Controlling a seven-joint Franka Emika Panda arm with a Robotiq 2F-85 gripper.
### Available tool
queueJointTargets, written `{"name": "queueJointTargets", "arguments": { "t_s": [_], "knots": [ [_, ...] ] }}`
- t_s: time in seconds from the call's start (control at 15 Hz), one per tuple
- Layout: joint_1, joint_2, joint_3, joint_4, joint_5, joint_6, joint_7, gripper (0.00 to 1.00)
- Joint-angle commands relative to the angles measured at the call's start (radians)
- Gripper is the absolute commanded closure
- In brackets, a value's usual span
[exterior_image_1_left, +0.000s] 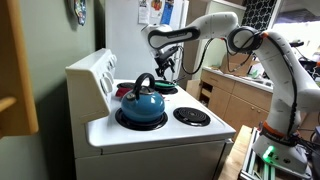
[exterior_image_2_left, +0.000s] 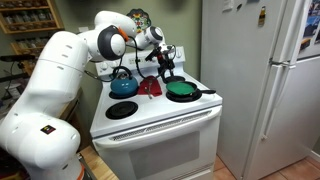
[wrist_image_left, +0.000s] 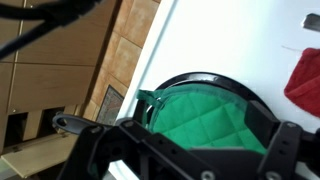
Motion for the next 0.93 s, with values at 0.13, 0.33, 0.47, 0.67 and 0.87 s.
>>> {"name": "queueJointTargets", "arguments": {
  "t_s": [0.13,0.33,0.47,0.67,0.87],
  "knots": [
    [-0.055,0.032,0.006,0.118,0.172,-0.102,-0.031,0.0],
    [-0.089,0.062,0.005,0.15,0.23,-0.093,0.005,0.21],
    [-0.108,0.074,0.009,0.153,0.273,-0.078,0.022,0.34],
    [-0.128,0.1,0.005,0.156,0.305,-0.033,0.04,0.58],
    [-0.138,0.119,0.006,0.157,0.328,0.012,0.058,0.8]
  ]
}}
